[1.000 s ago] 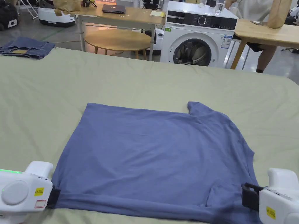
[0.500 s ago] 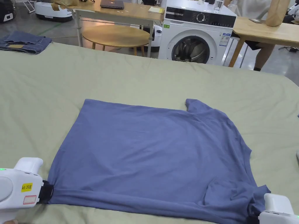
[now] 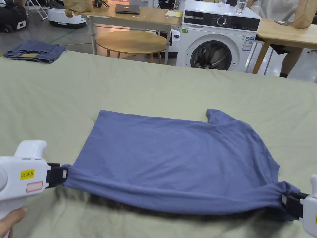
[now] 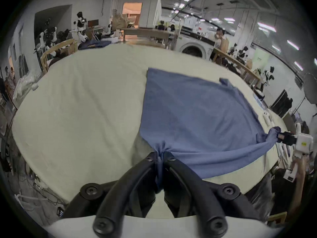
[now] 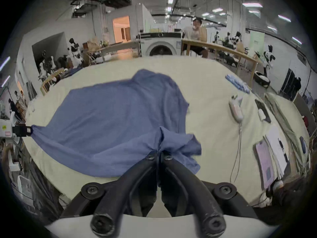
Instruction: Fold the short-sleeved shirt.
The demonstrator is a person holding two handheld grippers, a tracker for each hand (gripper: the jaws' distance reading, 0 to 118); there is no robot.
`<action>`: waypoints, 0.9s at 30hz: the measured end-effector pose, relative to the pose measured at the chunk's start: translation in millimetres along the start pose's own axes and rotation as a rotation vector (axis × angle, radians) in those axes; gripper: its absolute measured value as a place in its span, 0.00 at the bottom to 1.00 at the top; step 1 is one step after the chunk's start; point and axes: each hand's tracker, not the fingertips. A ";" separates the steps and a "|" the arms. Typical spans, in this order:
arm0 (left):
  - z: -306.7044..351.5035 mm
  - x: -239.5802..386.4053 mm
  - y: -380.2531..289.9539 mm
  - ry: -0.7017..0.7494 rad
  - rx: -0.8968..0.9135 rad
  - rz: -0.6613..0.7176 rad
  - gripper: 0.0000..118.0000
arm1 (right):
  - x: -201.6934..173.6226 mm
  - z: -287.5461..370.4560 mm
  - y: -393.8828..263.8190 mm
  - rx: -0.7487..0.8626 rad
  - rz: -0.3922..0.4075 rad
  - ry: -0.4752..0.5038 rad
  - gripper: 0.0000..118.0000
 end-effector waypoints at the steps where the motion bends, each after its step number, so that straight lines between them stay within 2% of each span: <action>1: -1.4 -1.1 9.6 -0.001 0.022 0.007 0.01 | -2.1 -2.3 9.5 0.008 0.004 0.001 0.01; 8: -44.4 -5.6 74.8 -0.006 0.063 0.024 0.01 | -14.3 -44.2 67.7 0.082 -0.013 0.003 0.01; 14: -107.7 -9.0 108.8 0.004 -0.009 0.022 0.01 | -18.9 -112.0 91.2 0.016 -0.018 -0.018 0.01; 22: -167.6 -7.3 116.6 0.053 -0.134 -0.007 0.01 | -29.8 -167.3 92.9 -0.087 0.029 -0.045 0.03; 23: -170.8 -6.5 116.1 0.057 -0.144 -0.013 0.02 | -30.9 -169.4 93.0 -0.088 0.036 -0.055 0.05; 25: -173.5 -4.6 115.1 0.069 -0.155 -0.020 0.13 | -30.0 -168.5 91.8 -0.081 0.039 -0.059 0.12; 27: -167.6 -2.3 112.2 0.083 -0.138 -0.041 0.24 | -33.2 -160.5 92.7 -0.046 0.042 -0.064 0.41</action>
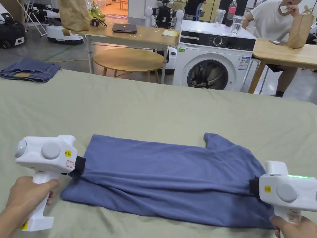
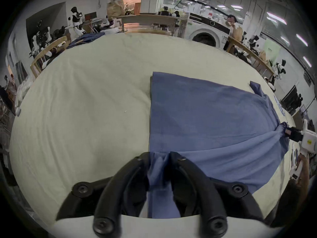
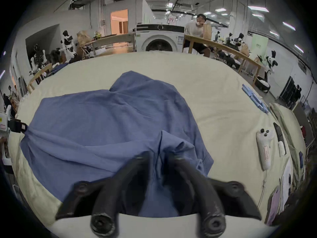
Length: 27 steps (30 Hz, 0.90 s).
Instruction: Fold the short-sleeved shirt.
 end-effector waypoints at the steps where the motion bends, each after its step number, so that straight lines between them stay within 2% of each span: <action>1: 3.4 0.3 -1.0 -0.005 0.011 -0.004 0.32 | 2.2 -0.3 0.6 0.016 0.000 0.001 0.47; 2: 8.7 1.3 -2.7 -0.012 0.037 -0.003 0.37 | 1.4 4.1 1.1 0.043 -0.003 0.006 0.47; 3: 15.5 2.8 -4.4 -0.021 0.083 0.004 0.38 | -0.7 10.5 1.9 0.081 -0.007 0.001 0.47; 10: 71.3 29.3 -31.4 -0.056 0.379 -0.020 0.38 | -28.2 56.1 -9.0 0.313 -0.093 0.020 0.45; 11: 79.1 32.7 -37.0 -0.061 0.430 -0.017 0.38 | -33.8 63.9 -12.1 0.346 -0.087 0.025 0.45; 12: 86.2 36.7 -43.5 -0.070 0.462 -0.021 0.38 | -39.3 70.5 -15.1 0.372 -0.080 0.020 0.39; 13: 92.7 41.2 -49.7 -0.077 0.502 -0.024 0.36 | -47.4 76.2 -20.4 0.395 -0.071 0.014 0.28; 14: 99.3 46.5 -55.9 -0.070 0.523 -0.035 0.28 | -53.4 82.1 -24.8 0.421 -0.059 0.010 0.15; 16: 107.5 53.2 -65.0 -0.030 0.562 -0.055 0.08 | -62.3 92.1 -31.8 0.445 -0.048 0.014 0.11; 17: 112.8 57.0 -71.1 -0.004 0.583 -0.063 0.01 | -68.6 97.8 -35.7 0.461 -0.046 0.024 0.00; 23: 128.0 51.6 -87.4 0.002 0.579 -0.052 0.00 | -80.4 116.2 -52.6 0.484 -0.045 0.053 0.00; 27: 113.8 28.0 -79.0 -0.003 0.403 -0.035 0.00 | -83.6 117.3 -59.2 0.455 0.004 0.066 0.00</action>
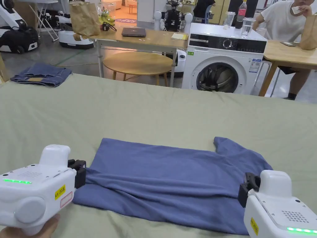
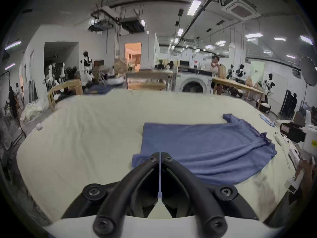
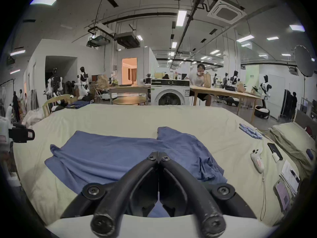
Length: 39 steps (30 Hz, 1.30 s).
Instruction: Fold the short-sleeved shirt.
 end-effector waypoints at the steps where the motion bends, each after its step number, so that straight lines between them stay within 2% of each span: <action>1: -7.7 -8.1 0.7 -0.008 -0.049 0.021 0.00 | 0.2 0.4 -1.1 -0.004 0.004 0.004 0.00; 5: -47.9 -38.4 6.9 -0.040 -0.259 0.110 0.00 | 0.4 0.2 -6.0 -0.025 0.048 0.011 0.00; 8: -78.5 -52.7 11.9 -0.088 -0.419 0.171 0.33 | 4.3 -2.5 -10.1 -0.045 0.058 0.013 0.00; 9: -88.8 -55.8 12.6 -0.101 -0.460 0.180 0.41 | 5.7 -3.4 -11.3 -0.054 0.060 0.014 0.00; 11: -104.4 -55.6 12.2 -0.085 -0.526 0.159 0.51 | 9.1 -4.1 -14.1 -0.062 0.063 0.013 0.00; 13: -114.8 -45.3 7.3 -0.047 -0.599 0.115 0.52 | 11.1 -5.1 -16.7 -0.073 0.072 0.005 0.00; 15: -132.4 -40.3 -3.9 -0.028 -0.720 0.080 0.52 | 15.0 -5.5 -19.1 -0.085 0.077 -0.001 0.00; 17: -126.3 -29.3 -3.6 -0.015 -0.665 0.025 0.53 | 18.2 -7.5 -22.1 -0.100 0.074 -0.004 0.00; 19: -125.6 -20.7 0.4 0.030 -0.676 0.044 0.52 | 23.2 -8.4 -23.9 -0.124 0.055 -0.005 0.00; 21: -123.5 -16.8 -3.1 0.041 -0.655 -0.038 0.47 | 28.3 -10.1 -25.8 -0.141 0.018 0.009 0.00; 22: -121.5 -12.4 -4.5 0.031 -0.641 -0.066 0.40 | 31.2 -11.4 -26.7 -0.153 0.010 0.006 0.00; 25: -116.5 -17.3 -4.5 0.010 -0.603 -0.069 0.03 | 38.4 -17.3 -28.6 -0.193 -0.004 -0.023 0.00; 27: -111.6 -20.4 -8.0 -0.006 -0.585 -0.031 0.01 | 48.0 -23.3 -28.2 -0.237 -0.014 -0.045 0.00; 28: -107.9 -25.2 -9.9 -0.015 -0.569 -0.026 0.01 | 54.0 -27.0 -27.0 -0.264 -0.024 -0.058 0.03; 32: -93.9 -31.3 -14.8 -0.037 -0.516 0.021 0.01 | 87.6 -39.7 -20.2 -0.329 -0.062 -0.085 0.47; 35: -87.2 -34.1 -15.4 -0.048 -0.497 0.032 0.01 | 111.3 -55.2 -14.8 -0.398 -0.046 -0.132 0.49; 39: -81.9 -32.9 -14.3 -0.054 -0.479 0.036 0.01 | 130.7 -85.6 -15.1 -0.516 -0.029 -0.101 0.49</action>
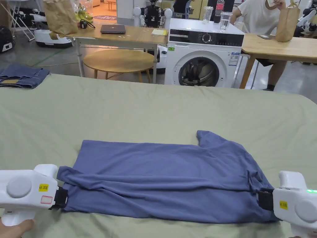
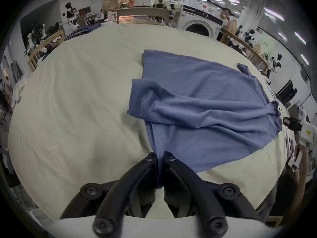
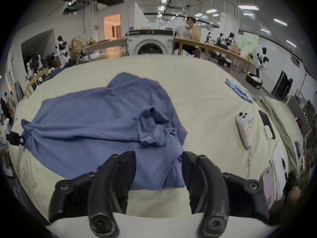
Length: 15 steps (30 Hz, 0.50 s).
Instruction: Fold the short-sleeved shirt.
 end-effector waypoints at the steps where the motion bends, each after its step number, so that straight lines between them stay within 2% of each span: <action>1: 2.2 3.9 -1.0 0.002 0.000 -0.008 0.01 | 1.5 -10.9 2.0 -0.050 0.010 0.025 0.49; 5: 3.8 8.2 -3.0 0.009 -0.002 -0.017 0.01 | -5.8 -44.4 -10.2 -0.242 0.053 0.028 0.49; 7: 5.2 10.1 -5.6 0.009 0.000 -0.016 0.01 | -4.4 -39.4 -17.6 -0.151 0.040 0.027 0.48; 8: 6.0 10.7 -7.0 0.008 0.001 -0.017 0.01 | -4.8 -36.8 -17.3 -0.164 0.040 0.042 0.43; 10: 7.7 12.2 -8.5 0.007 0.004 -0.021 0.01 | -3.3 -38.5 -17.2 -0.180 -0.023 0.167 0.10; 11: 8.4 12.9 -9.6 0.009 0.008 -0.023 0.01 | -5.6 -35.4 -18.9 -0.176 -0.005 0.120 0.08; 13: 10.2 12.7 -10.6 0.005 0.020 -0.030 0.01 | -7.7 -31.1 -19.0 -0.151 0.067 0.095 0.06; 15: 15.4 13.3 -11.1 0.001 0.035 -0.031 0.01 | -9.4 -17.3 -18.1 -0.138 0.049 0.096 0.06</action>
